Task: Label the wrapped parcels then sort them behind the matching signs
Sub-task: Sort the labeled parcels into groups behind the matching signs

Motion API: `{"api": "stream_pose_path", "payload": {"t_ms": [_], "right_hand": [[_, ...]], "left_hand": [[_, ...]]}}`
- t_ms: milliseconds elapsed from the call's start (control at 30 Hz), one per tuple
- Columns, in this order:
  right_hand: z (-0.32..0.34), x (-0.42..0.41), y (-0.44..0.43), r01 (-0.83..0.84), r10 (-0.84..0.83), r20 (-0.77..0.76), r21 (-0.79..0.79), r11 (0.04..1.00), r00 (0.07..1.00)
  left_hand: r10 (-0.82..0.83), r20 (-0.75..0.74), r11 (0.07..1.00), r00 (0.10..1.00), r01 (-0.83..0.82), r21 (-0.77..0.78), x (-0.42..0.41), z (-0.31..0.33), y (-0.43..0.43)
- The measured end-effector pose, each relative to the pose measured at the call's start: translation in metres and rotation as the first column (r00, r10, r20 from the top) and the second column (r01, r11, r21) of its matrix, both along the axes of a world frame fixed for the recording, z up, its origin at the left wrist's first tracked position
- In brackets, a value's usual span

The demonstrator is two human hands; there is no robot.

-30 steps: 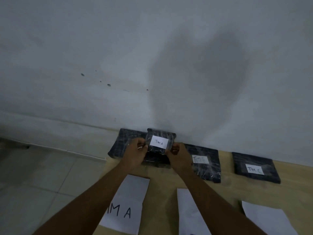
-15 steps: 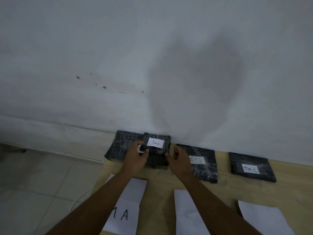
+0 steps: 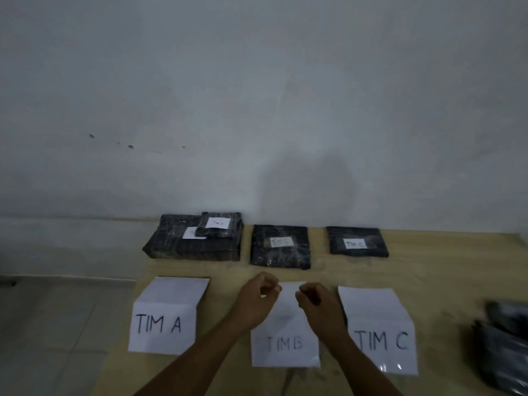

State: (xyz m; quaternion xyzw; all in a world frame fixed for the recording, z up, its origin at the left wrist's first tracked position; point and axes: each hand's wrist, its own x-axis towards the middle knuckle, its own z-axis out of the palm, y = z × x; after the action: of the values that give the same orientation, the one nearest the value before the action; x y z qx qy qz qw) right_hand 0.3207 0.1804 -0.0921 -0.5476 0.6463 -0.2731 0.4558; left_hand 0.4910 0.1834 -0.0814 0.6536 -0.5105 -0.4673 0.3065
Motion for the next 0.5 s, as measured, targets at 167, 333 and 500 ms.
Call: {"api": "stream_pose_path", "payload": {"t_ms": [167,333,500], "right_hand": [[0.002,-0.083,0.037,0.035,-0.034,-0.083,0.011,0.999,0.996],[0.009,-0.167,0.068,0.127,-0.127,-0.073,0.000,0.992,0.989],[0.006,-0.256,0.093,0.310,-0.309,-0.046,0.029,0.950,0.950]], "left_hand": [[-0.141,-0.021,0.989,0.990,0.142,0.037,-0.080,-0.005,0.032],[-0.210,-0.026,0.974,0.977,0.211,0.079,-0.166,-0.003,0.060],[-0.328,-0.010,0.939,0.944,0.328,0.102,-0.258,-0.007,0.077]]}}
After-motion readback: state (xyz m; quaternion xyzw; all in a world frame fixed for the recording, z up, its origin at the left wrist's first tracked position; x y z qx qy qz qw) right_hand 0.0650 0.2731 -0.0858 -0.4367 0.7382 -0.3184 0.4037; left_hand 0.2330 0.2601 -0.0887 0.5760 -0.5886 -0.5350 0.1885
